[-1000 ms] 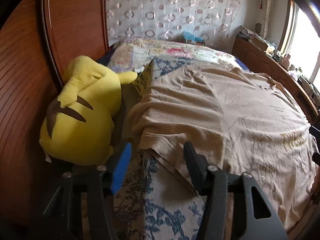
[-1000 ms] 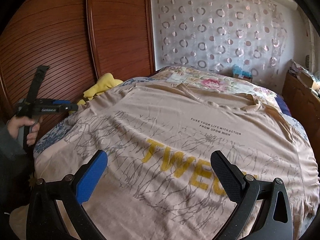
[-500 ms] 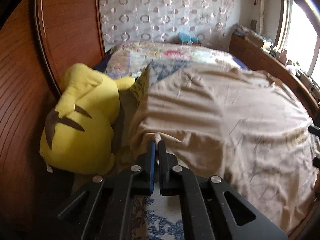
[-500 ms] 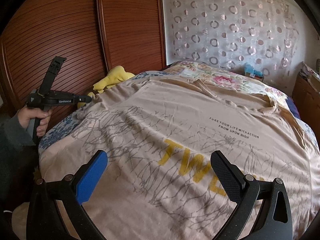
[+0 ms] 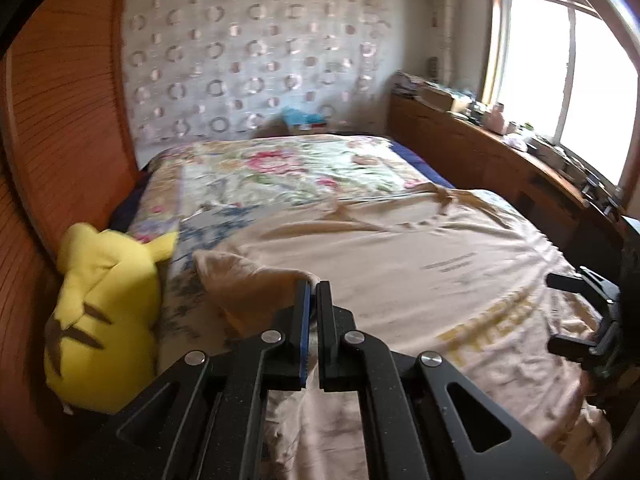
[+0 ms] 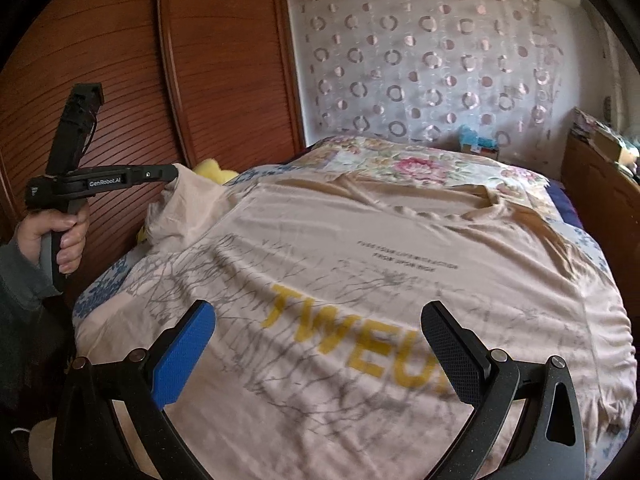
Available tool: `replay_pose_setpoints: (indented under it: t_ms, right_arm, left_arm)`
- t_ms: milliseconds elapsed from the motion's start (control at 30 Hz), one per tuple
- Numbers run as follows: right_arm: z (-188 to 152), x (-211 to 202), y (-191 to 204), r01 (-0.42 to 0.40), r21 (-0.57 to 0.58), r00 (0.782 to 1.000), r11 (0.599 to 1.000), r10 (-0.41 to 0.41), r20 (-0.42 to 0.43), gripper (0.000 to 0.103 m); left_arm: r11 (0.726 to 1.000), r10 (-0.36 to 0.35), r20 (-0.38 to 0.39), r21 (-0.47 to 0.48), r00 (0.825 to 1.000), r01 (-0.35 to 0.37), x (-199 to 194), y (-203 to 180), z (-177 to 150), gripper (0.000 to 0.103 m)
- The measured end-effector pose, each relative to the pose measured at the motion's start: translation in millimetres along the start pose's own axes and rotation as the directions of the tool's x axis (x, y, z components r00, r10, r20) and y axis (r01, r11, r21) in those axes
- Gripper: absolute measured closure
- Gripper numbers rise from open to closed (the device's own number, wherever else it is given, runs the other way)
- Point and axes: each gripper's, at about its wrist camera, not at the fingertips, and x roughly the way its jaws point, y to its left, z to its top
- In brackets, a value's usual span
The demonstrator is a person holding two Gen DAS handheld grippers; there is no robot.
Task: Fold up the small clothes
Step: 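Fold the held side edge over toward the shirt's center, open left gripper, then grasp the opposite side edge of the shirt with the right gripper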
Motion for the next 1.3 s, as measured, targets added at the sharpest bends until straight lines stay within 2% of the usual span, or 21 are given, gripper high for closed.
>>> replay_pose_setpoints:
  t_ms: [167,233,367,500,733,800,900,1100,1300]
  right_arm:
    - [-8,0,-1,0.012,0.024,1.0,1.0,-0.012,0.004,0.001]
    - [-9,3,0,0.015,0.029,1.0,0.999,-0.015,-0.001,0.001]
    - [-9,5,4,0.014,0.028,1.0,1.0,-0.014,-0.007,0.001]
    - [1,7,4,0.006,0.009,1.0,1.0,-0.006,-0.007,0.001]
    - [29,28,13,-0.059,-0.089,0.998,0.994,0.057,-0.019,0.009]
    - [38,38,18,-0.087,-0.116,0.996,0.989,0.084,-0.026,0.02]
    - [52,60,26,-0.138,-0.147,0.99,0.98,0.132,-0.05,0.029]
    - [73,124,44,-0.244,-0.166,0.965,0.956,0.221,-0.144,0.047]
    - [77,178,66,-0.31,-0.179,0.936,0.934,0.267,-0.229,0.059]
  left_arm:
    - [0.999,-0.042,0.019,0.013,0.999,0.042,-12,-15,1,0.099]
    - [0.999,-0.036,0.031,0.013,0.999,0.036,-21,-17,-1,0.093]
    - [1.0,-0.004,0.07,0.005,0.998,0.004,-39,-13,-7,0.056]
    - [0.999,0.038,0.085,-0.015,0.996,-0.037,-51,-3,-18,0.03]
    - [0.993,0.097,0.087,-0.079,0.992,-0.09,-64,21,-47,0.025]
    - [0.991,0.11,0.083,-0.09,0.99,-0.102,-66,25,-55,0.024]
    - [0.988,0.132,0.079,-0.093,0.988,-0.124,-66,28,-65,0.024]
    - [0.986,0.133,0.081,-0.113,0.988,-0.124,-68,35,-78,0.024]
    - [0.983,0.149,0.093,-0.123,0.984,-0.137,-75,39,-85,0.023]
